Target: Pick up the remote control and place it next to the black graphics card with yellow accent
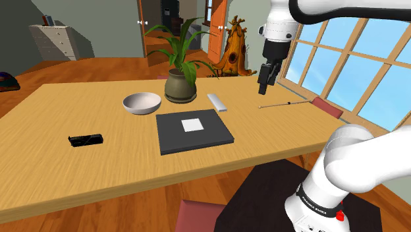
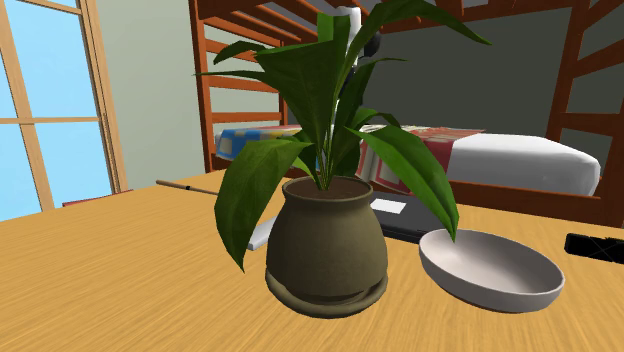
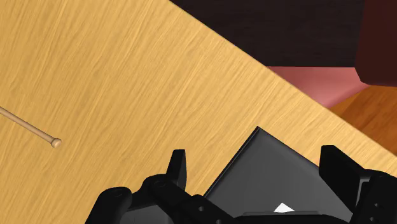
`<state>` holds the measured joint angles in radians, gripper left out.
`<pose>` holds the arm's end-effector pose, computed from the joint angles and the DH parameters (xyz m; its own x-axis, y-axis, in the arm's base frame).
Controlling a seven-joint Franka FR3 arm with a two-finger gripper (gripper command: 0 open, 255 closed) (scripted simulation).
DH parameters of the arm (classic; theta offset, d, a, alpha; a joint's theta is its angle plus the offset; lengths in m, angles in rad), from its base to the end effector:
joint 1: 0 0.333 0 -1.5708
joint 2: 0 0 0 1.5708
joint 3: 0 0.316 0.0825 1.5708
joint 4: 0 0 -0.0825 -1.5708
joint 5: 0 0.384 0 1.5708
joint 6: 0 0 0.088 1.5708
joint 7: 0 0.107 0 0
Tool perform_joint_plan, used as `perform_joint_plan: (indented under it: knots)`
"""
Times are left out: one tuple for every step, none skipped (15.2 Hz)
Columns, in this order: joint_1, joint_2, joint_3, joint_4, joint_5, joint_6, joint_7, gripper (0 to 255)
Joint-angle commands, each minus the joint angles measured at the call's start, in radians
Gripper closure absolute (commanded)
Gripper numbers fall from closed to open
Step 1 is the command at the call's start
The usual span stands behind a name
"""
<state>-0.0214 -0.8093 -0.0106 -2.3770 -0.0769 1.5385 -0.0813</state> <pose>0.2964 -0.0189 0.5852 0.9981 0.0501 -0.0347 0.0524 -0.9964 0.0666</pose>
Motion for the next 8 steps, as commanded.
perform_joint_plan:
  knots:
    - [0.000,0.000,0.000,0.000,0.000,0.000,0.000,0]
    - [-0.006,0.030,-0.005,0.000,-0.002,0.031,0.006,0]
    - [-0.011,0.061,-0.011,0.002,-0.004,0.062,0.011,0]
    - [-0.017,0.093,-0.016,0.005,-0.006,0.092,0.016,0]
    - [-0.022,0.126,-0.022,0.009,-0.008,0.121,0.022,0]
    - [-0.027,0.159,-0.027,0.015,-0.009,0.150,0.027,0]
    - [-0.032,0.193,-0.033,0.022,-0.010,0.178,0.032,0]
    - [-0.037,0.227,-0.039,0.030,-0.011,0.205,0.037,0]
